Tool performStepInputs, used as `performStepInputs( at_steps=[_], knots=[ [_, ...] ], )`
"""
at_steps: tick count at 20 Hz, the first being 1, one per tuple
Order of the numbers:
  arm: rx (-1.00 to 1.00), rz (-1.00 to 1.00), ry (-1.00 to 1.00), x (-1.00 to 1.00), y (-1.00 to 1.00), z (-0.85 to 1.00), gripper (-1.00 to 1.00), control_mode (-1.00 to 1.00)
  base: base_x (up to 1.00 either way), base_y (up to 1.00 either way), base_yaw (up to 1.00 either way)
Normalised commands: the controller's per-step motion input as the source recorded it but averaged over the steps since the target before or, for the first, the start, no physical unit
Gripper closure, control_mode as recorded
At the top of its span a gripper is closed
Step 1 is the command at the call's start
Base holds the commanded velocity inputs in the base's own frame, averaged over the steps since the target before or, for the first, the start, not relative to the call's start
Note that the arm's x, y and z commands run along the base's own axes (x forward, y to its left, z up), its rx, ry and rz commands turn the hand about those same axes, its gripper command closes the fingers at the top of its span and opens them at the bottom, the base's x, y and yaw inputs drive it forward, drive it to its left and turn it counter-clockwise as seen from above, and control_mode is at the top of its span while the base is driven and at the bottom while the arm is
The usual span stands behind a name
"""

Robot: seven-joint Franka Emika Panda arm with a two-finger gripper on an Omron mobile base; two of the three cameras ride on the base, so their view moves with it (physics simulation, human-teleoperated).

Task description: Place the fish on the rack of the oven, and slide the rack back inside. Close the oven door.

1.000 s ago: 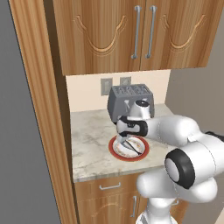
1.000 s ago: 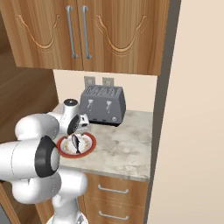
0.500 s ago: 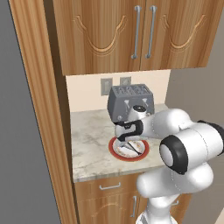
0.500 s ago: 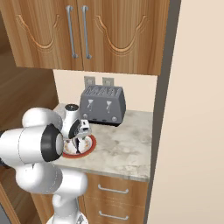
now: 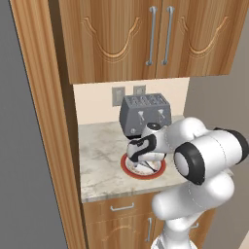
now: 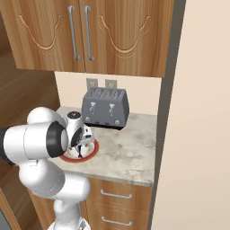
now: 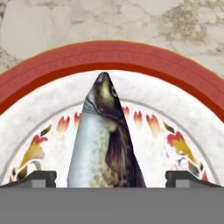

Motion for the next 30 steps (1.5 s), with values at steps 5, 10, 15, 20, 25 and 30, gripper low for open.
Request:
performStepInputs(
  at_steps=[5, 10, 15, 20, 25, 30],
  knots=[
    [0.0, 0.0, -0.02, 0.0, 0.0, 0.0, 1.0, -1.0, 0.0, 0.0, 0.0],
    [0.0, 0.04, 0.0, 0.0, 0.01, -0.1, 1.0, -1.0, 0.0, 0.0, 0.0],
    [0.0, 0.1, -0.02, -0.35, 0.0, 0.27, 1.0, -1.0, 0.0, 0.0, 0.0],
    [-0.01, 0.03, -0.02, -0.54, -0.03, 0.96, 1.0, -1.0, 0.0, 0.0, 0.0],
    [-0.01, 0.02, -0.01, -0.57, -0.3, 0.95, 1.0, -1.0, 0.0, 0.0, 0.0],
    [0.0, 0.0, -0.02, -0.71, -0.48, 0.7, 1.0, -1.0, 0.0, 0.0, 0.0]
  ],
)
